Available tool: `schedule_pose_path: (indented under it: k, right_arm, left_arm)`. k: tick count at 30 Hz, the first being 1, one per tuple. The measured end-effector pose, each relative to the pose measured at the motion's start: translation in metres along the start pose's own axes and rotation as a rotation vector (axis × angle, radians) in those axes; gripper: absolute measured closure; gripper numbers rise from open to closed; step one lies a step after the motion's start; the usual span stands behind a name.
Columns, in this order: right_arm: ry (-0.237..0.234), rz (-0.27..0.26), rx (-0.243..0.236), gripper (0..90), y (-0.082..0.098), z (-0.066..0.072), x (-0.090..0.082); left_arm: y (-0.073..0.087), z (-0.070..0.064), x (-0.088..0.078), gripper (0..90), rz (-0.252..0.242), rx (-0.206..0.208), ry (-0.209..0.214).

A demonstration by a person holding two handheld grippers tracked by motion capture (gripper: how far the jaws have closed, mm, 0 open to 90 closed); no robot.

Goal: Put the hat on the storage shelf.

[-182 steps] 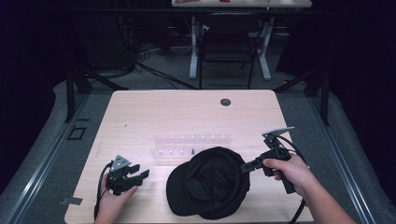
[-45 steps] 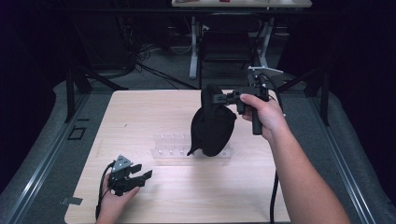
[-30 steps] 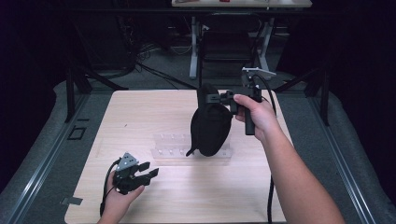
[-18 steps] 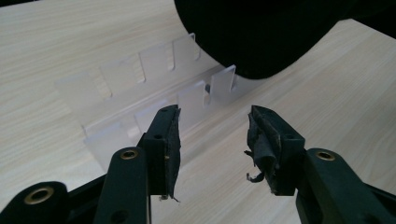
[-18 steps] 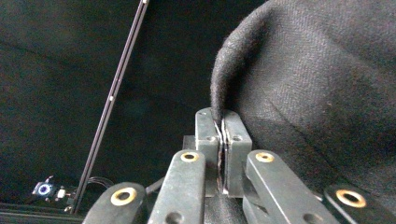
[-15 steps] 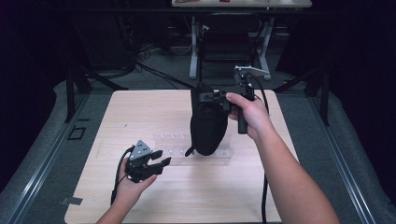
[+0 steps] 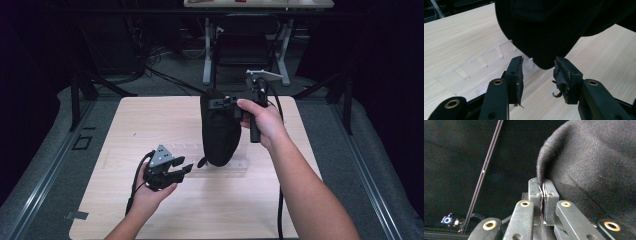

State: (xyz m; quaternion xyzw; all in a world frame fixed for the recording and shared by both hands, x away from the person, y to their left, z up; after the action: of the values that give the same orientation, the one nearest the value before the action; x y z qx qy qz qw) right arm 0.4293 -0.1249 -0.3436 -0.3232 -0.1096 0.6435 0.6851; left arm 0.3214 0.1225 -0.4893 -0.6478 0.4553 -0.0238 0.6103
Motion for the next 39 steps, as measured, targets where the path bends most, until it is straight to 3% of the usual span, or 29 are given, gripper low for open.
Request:
schedule_pose_path:
  k: [19,39]
  right_arm:
    - [-0.002,-0.004,0.001,87.2,-0.001,0.002,0.007]
    - [-0.02,-0.003,0.004,86.4,-0.001,0.003,0.015]
  left_arm:
    - [-0.015,-0.027,0.005,65.7,-0.001,0.071,0.036]
    - [-0.019,-0.034,0.029,73.3,0.045,0.098,-0.01]
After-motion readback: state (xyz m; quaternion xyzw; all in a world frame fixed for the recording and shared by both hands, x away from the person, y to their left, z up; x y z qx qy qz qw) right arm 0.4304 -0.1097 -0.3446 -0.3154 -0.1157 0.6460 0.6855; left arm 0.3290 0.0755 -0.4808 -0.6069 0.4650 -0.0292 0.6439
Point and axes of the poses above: each handheld gripper's, and its own axes: x roughly forward along the jaws, y roughly out of its underside, z roughly to its left, the point moved 2 cm from there along x, roughly forward along the jaws, and after that the axes turned 14 degrees about -x, right-handed, at the moved point
